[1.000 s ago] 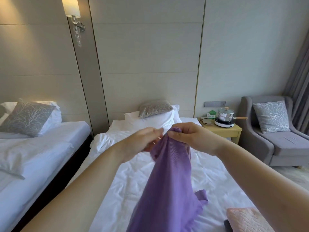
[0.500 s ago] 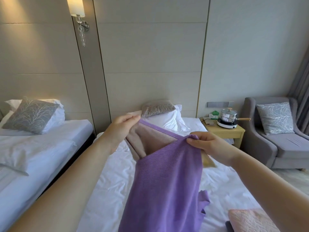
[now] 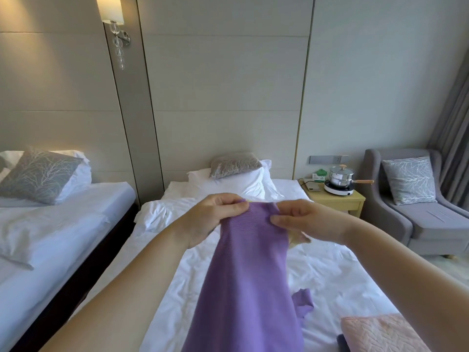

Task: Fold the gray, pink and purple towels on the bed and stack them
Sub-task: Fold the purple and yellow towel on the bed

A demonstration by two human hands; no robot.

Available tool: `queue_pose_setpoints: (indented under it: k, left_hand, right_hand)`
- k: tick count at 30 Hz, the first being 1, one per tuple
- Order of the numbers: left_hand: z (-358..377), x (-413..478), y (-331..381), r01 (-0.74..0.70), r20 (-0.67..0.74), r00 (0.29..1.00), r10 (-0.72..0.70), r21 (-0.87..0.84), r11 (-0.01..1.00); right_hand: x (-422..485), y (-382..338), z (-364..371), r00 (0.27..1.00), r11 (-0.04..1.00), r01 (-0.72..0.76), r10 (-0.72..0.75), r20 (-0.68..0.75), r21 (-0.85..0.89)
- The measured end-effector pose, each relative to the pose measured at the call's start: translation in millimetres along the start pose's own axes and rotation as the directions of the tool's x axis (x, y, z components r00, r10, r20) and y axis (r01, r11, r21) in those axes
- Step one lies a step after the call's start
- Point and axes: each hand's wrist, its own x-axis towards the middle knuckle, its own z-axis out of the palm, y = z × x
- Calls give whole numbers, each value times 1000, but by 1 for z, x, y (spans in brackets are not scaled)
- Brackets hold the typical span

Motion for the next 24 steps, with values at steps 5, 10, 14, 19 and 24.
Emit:
queue_pose_setpoints:
  k: [5,10,14,19,24]
  left_hand:
    - [-11,-3,-7,-21,-101,995,5,-160,987]
    - [5,-4,-4,-94,-95,991,95,16,995]
    - [9,-6,-1,-104,-106,987,119,135,985]
    - [10,-9,0,-117,-95,986,133,158,980]
    - [7,-13,2,-100,-97,989,114,136,986]
  right_hand:
    - [-10,17,5,992,999,50,-48,-116,14]
    - [2,10,15,976,986,105,-78,-203,127]
    - [4,0,21,976,971,119,-76,-206,209]
    - [16,-3,32,914,989,132,-94,-395,71]
    - [17,2,38,916,965,209,-136,-378,160]
